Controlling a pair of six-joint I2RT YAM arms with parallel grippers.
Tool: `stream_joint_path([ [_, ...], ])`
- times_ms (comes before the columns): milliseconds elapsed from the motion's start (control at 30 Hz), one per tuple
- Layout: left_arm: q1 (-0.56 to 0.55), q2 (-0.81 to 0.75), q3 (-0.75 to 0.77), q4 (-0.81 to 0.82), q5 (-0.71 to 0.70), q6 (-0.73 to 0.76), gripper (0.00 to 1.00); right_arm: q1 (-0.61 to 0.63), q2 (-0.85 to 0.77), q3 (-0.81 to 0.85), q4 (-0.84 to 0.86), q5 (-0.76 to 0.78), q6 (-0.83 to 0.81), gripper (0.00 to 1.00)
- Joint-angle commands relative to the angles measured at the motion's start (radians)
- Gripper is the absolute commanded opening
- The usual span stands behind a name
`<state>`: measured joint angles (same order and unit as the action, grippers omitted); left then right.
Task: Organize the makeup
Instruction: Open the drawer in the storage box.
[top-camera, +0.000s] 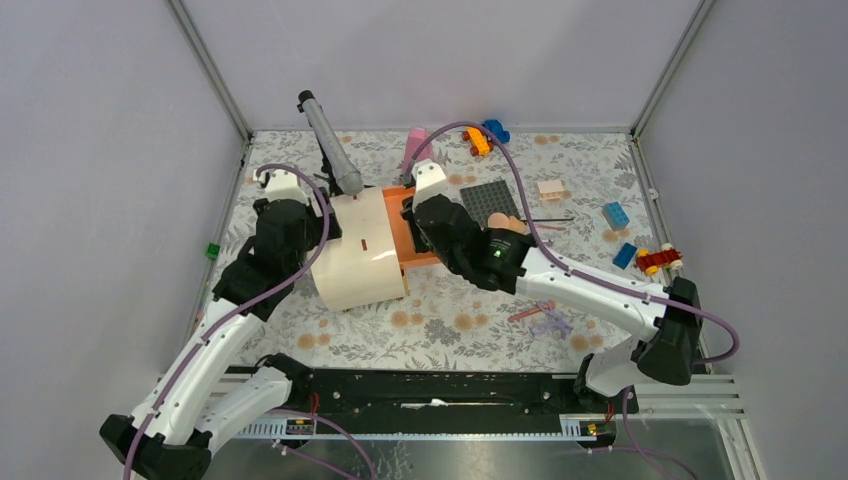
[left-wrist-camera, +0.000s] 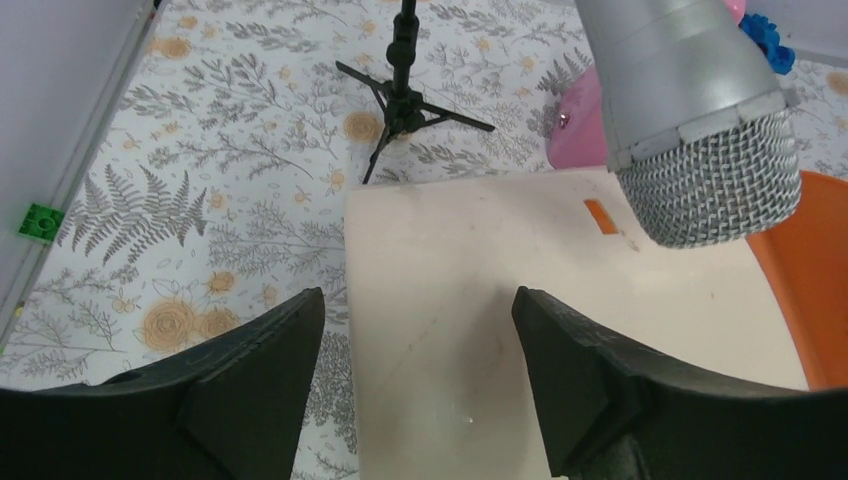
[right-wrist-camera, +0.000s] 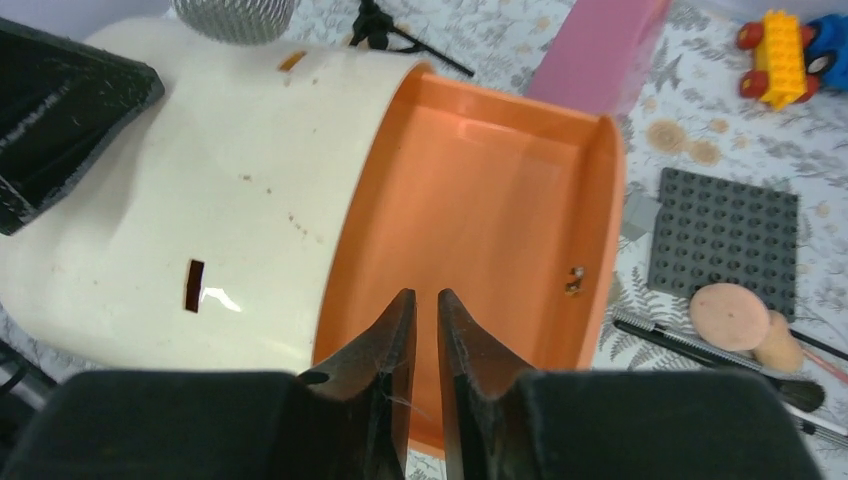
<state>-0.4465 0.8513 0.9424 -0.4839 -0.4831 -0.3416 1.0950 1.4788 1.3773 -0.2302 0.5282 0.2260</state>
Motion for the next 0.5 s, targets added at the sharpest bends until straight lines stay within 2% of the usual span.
stream_joint_path([
  [0, 0.002, -0.026, 0.021, -0.034, 0.042, -0.028, 0.75, 0.012, 0.045, 0.011, -0.009, -0.068, 0.011, 0.19],
  [133, 0.002, -0.012, 0.004, -0.033, 0.087, -0.036, 0.70, 0.028, 0.076, 0.019, -0.019, -0.100, 0.009, 0.13],
  [300, 0.002, 0.042, 0.027, -0.025, 0.120, -0.021, 0.66, 0.065, 0.114, 0.045, -0.022, -0.123, 0.006, 0.11],
  [467, 0.002, 0.100, 0.084, -0.022, 0.122, 0.017, 0.67, 0.112, 0.166, 0.102, -0.022, -0.133, 0.010, 0.11],
])
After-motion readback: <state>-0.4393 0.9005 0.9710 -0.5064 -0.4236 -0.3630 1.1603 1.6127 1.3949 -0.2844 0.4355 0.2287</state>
